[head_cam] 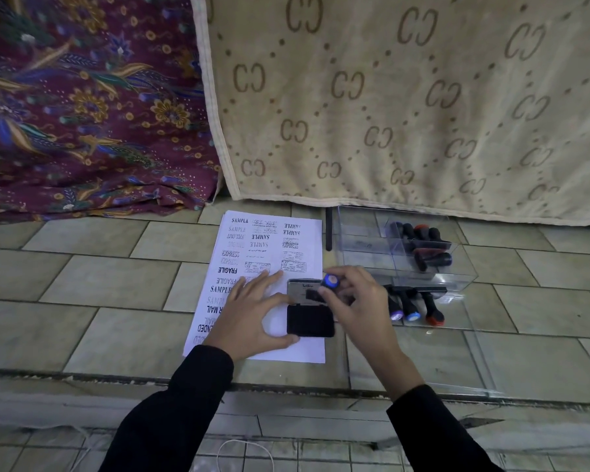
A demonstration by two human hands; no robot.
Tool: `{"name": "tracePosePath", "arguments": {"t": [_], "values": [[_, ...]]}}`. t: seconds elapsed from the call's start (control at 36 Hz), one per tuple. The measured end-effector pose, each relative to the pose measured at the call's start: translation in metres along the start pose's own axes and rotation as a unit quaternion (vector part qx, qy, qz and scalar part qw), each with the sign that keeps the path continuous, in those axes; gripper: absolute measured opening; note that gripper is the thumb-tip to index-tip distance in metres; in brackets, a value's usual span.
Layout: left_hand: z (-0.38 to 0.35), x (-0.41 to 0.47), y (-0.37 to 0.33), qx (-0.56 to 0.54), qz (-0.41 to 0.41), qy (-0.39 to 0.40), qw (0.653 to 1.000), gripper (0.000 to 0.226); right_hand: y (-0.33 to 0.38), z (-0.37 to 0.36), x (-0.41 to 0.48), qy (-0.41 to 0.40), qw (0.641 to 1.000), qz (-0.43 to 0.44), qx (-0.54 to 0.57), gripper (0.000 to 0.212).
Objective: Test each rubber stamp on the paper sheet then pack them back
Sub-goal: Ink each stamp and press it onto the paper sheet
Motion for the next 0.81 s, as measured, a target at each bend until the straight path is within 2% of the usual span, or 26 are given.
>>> {"name": "tracePosePath", "arguments": {"t": [0.19, 0.33, 0.56, 0.64, 0.72, 0.81], "values": [[0.004, -0.003, -0.002, -0.004, -0.022, -0.010, 1.000, 0.060, -0.001, 0.000, 0.025, -0.017, 1.000, 0.007, -0.014, 0.027], [0.005, -0.004, -0.003, -0.005, -0.050, -0.025, 0.998, 0.053, 0.000, -0.014, 0.040, 0.013, 1.000, 0.006, -0.024, 0.023], [0.005, -0.004, -0.003, -0.007, -0.060, -0.031, 0.998, 0.061, -0.001, -0.040, 0.057, 0.082, 0.995, 0.003, -0.064, 0.025], [0.008, -0.004, -0.005, -0.051, -0.042, -0.037, 0.997, 0.059, -0.004, -0.048, 0.059, 0.091, 0.993, -0.001, -0.071, 0.024], [0.012, -0.003, -0.002, -0.145, -0.003, -0.062, 0.988, 0.039, -0.006, -0.053, 0.057, 0.096, 0.992, -0.001, -0.078, 0.026], [0.014, -0.004, 0.003, -0.256, 0.041, -0.088, 0.962, 0.018, -0.007, -0.058, 0.056, 0.098, 0.991, -0.001, -0.091, 0.028]]}}
Point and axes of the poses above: each hand's wrist, its own x-axis towards the middle knuckle, its own z-axis out of the back of the hand, y = z × x, the point moved 3 cm from there along x, towards the middle knuckle, and after that the axes turned 4 degrees about z, right-handed, at the moved point
